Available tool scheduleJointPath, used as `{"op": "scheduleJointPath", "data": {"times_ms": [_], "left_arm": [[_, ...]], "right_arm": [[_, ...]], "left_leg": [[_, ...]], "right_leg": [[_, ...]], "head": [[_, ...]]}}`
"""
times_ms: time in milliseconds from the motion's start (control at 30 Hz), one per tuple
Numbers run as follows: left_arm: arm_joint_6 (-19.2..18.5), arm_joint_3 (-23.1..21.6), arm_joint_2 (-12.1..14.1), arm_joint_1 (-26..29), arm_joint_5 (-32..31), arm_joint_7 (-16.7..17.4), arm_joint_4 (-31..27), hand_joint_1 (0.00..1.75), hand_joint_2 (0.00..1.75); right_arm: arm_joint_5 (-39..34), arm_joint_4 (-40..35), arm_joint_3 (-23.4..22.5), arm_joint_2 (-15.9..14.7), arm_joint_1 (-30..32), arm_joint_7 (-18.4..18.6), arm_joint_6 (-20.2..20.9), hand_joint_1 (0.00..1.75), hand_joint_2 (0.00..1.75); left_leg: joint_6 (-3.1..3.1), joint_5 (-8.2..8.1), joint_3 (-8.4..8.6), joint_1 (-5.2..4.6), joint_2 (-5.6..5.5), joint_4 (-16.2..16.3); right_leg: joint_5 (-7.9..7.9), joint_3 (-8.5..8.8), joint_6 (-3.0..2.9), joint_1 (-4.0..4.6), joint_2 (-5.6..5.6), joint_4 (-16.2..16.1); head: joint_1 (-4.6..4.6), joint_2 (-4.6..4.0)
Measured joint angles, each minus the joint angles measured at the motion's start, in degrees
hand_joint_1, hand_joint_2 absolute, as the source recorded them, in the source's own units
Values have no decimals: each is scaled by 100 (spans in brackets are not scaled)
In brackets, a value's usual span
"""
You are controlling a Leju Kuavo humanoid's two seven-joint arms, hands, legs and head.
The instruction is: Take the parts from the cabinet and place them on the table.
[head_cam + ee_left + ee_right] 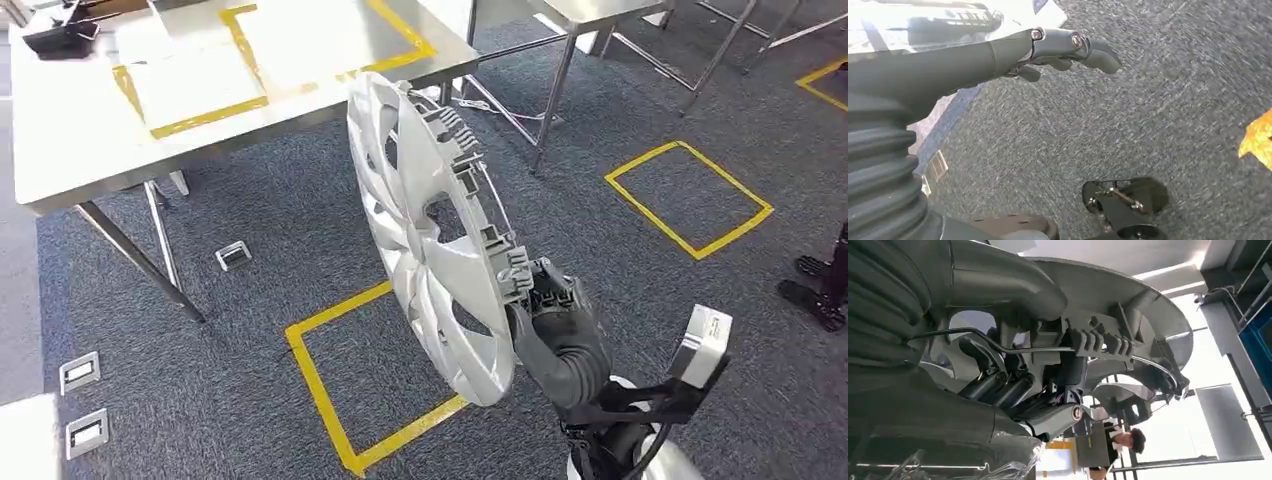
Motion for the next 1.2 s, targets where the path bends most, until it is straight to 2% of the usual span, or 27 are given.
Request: {"op": "scheduleJointPath", "data": {"times_ms": [33,67,100,200,367,500,1200], "left_arm": [[0,2,-7,9,0,0,2,0,175],[2,2,-7,1,6,0,0,0,175],[-2,2,-9,5,20,0,0,0,175],[0,0,-7,20,22,0,0,0,175],[0,0,-2,16,26,2,0,0,175],[0,0,2,15,28,28,0,0,175],[-66,0,7,15,127,101,0,0,175]], "right_arm": [[-28,9,0,0,0,-2,0,175,175],[-52,11,2,15,-6,-4,-2,175,175],[-85,15,2,26,-9,-4,-4,175,175],[-118,17,0,37,-1,-7,-11,175,175],[-135,17,0,70,5,-24,-33,175,175],[-166,17,0,77,12,-26,-41,175,175],[-184,24,2,146,5,-28,-22,175,175]], "left_leg": [[-22,-15,-32,-2,-10,6],[-49,-19,-61,-16,-48,46],[-88,1,-92,7,-46,37],[-70,-23,-74,15,-31,31],[-107,-17,-36,18,-29,-18],[-132,-19,-29,23,-28,-28],[-137,-24,-28,21,-28,-28]], "right_leg": [[-27,80,-19,13,95,-142],[-23,99,-19,19,90,-302],[-48,85,-28,41,83,-304],[-52,93,-30,50,88,-343],[-67,107,-67,56,87,-342],[-71,111,-74,60,87,-341],[-72,128,-71,58,86,-351]], "head": [[-2,0],[-13,0],[-13,0],[-13,0],[-13,0],[-11,0],[-11,0]]}}
